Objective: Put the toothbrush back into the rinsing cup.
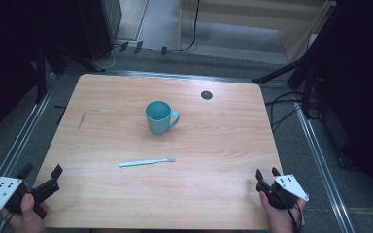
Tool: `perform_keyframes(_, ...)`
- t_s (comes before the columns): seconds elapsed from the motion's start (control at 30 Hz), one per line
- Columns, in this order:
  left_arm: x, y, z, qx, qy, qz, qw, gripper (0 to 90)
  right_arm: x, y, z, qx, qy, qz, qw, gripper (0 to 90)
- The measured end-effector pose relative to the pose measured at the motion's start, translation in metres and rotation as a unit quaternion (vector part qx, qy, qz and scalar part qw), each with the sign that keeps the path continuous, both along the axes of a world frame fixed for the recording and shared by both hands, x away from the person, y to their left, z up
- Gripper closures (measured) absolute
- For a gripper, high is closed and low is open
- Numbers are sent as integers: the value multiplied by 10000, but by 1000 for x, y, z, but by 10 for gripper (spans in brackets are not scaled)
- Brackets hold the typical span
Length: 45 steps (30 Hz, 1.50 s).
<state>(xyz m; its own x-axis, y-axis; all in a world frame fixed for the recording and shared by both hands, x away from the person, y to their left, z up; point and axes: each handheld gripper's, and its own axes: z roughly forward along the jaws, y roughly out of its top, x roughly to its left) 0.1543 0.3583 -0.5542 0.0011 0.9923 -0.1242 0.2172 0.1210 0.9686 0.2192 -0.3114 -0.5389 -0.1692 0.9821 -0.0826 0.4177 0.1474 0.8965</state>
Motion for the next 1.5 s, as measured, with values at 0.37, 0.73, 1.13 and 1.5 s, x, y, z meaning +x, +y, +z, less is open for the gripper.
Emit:
perform_keyframes(0.37, 1, -1, 0, 89, 33, -76, 9999, 80, 43, 17, 32, -133, 812, 338, 9960, 499)
perform_keyframes(0.73, 2, -2, 0, 110, 53, -150, 9998, 79, 84, 59, 56, -456, 1820, 727, 9795, 788)
perform_keyframes(1.13, 3, -3, 0, 191, 65, -187, 9996, 79, 96, 171, 65, -695, 2365, 1902, 9503, 874)
perform_keyframes(1.5, 4, -5, 1, 312, 110, -225, 9992, 80, 95, 279, 60, -731, 2503, 2852, 9223, 900)
